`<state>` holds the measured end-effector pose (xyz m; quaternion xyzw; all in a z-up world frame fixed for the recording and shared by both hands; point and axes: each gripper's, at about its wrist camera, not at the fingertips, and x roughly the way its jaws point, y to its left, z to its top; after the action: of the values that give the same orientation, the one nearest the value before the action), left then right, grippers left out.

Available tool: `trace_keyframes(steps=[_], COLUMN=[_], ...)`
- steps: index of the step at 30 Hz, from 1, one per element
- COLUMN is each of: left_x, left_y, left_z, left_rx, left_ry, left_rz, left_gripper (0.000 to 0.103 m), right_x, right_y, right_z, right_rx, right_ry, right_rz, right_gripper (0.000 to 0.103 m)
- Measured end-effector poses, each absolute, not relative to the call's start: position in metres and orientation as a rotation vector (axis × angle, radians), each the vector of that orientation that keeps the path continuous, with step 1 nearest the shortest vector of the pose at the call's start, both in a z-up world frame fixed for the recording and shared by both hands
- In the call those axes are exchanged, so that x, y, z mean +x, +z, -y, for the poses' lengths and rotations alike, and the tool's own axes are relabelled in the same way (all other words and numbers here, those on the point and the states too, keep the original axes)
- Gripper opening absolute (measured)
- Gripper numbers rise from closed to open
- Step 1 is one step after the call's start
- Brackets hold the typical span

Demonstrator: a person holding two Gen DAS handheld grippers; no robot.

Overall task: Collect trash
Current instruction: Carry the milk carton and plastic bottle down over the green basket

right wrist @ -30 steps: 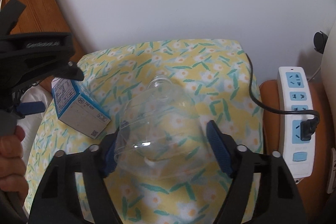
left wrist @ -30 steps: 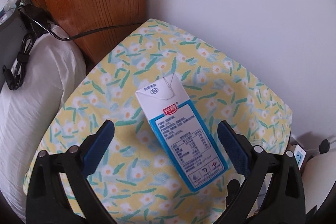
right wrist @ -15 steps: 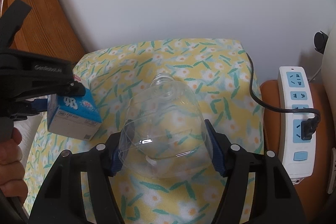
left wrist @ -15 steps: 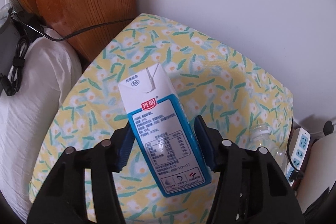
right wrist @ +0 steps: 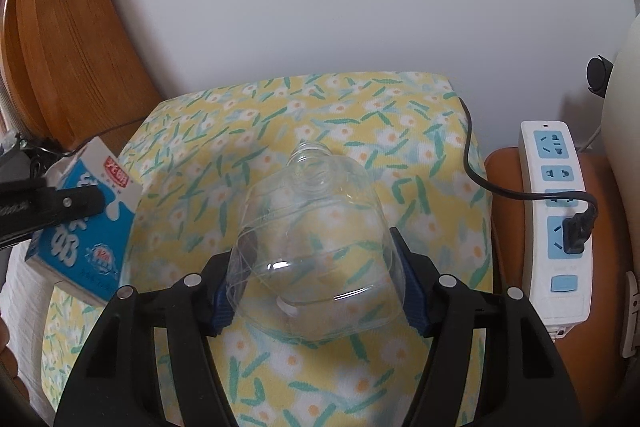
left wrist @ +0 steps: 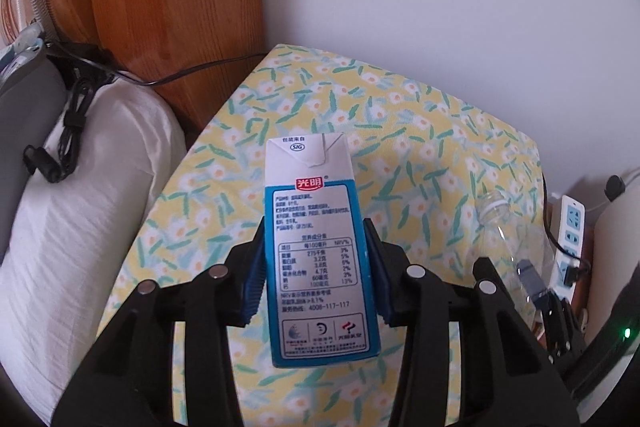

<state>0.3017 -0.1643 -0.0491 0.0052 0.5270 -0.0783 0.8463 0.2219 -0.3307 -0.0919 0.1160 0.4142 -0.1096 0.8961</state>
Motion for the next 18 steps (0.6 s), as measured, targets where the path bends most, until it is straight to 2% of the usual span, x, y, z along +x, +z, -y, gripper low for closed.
trace_keyframes(steps=[6, 18], left_x=[0.261, 0.122], left_y=[-0.030, -0.001], left_z=[0.133, 0.069], left_rx=[0.013, 0.034], left_ry=[-0.186, -0.240], left_rz=[-1.059, -0.941], left_gripper=[0.043, 0.043], right_x=[0.208, 0.104], right_y=[-0.078, -0.021], right_z=[0.314, 0.254], right_rx=[0.229, 0.156], right_ry=[-0.188, -0.060], right_rz=[-0.855, -0.807], right_gripper=[0.065, 0.064])
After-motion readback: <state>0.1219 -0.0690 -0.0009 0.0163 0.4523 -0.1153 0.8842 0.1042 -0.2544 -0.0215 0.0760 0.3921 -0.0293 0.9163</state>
